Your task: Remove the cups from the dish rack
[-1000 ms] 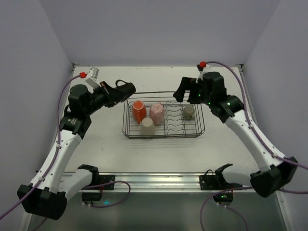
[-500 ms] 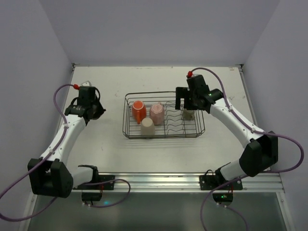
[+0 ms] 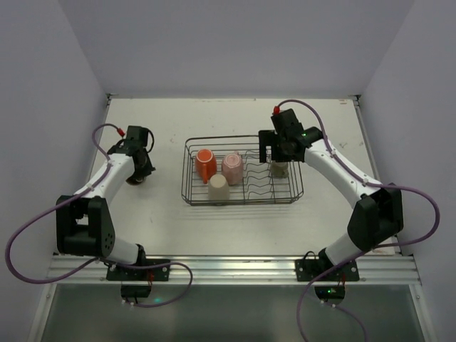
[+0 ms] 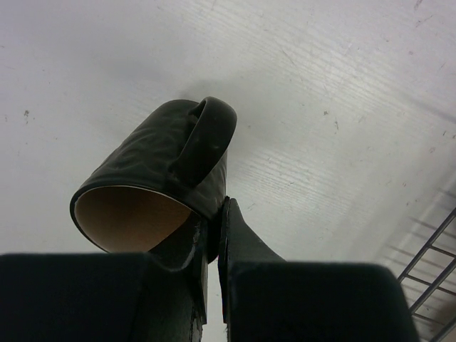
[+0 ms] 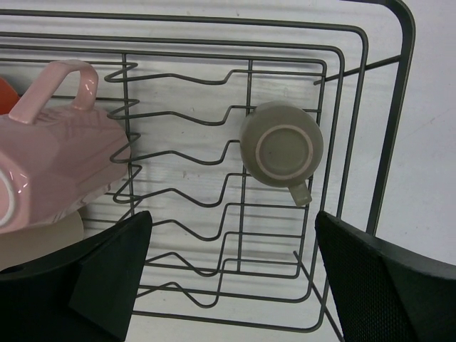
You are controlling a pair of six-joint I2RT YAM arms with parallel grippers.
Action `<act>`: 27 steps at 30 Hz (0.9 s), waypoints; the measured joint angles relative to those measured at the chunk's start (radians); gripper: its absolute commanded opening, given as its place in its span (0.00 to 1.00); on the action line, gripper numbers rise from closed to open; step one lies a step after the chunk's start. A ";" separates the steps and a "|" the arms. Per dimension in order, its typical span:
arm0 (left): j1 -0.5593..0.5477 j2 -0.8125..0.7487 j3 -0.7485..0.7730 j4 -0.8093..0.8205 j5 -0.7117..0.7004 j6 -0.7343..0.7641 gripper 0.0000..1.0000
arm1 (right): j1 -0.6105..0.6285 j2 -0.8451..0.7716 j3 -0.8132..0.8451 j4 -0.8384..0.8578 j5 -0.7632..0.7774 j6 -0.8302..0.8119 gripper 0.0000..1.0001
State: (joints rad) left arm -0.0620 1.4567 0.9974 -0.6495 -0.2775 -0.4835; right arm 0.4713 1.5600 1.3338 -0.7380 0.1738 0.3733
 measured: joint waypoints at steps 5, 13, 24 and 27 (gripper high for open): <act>0.002 0.012 0.021 -0.013 0.001 0.017 0.01 | 0.000 0.016 0.011 -0.007 0.000 -0.008 0.99; 0.010 0.083 0.070 -0.027 0.035 0.024 0.00 | 0.000 0.021 0.011 -0.008 0.000 -0.008 0.99; 0.035 0.154 0.139 -0.072 0.103 0.034 0.05 | -0.003 0.023 0.010 -0.008 -0.009 -0.009 0.99; 0.043 0.159 0.152 -0.079 0.106 0.037 0.13 | -0.005 0.023 0.011 -0.007 -0.012 -0.009 0.99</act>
State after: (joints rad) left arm -0.0189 1.6161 1.1496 -0.7288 -0.1719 -0.4469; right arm 0.4664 1.5833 1.3445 -0.7452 0.1619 0.3645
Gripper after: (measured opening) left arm 0.081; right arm 0.987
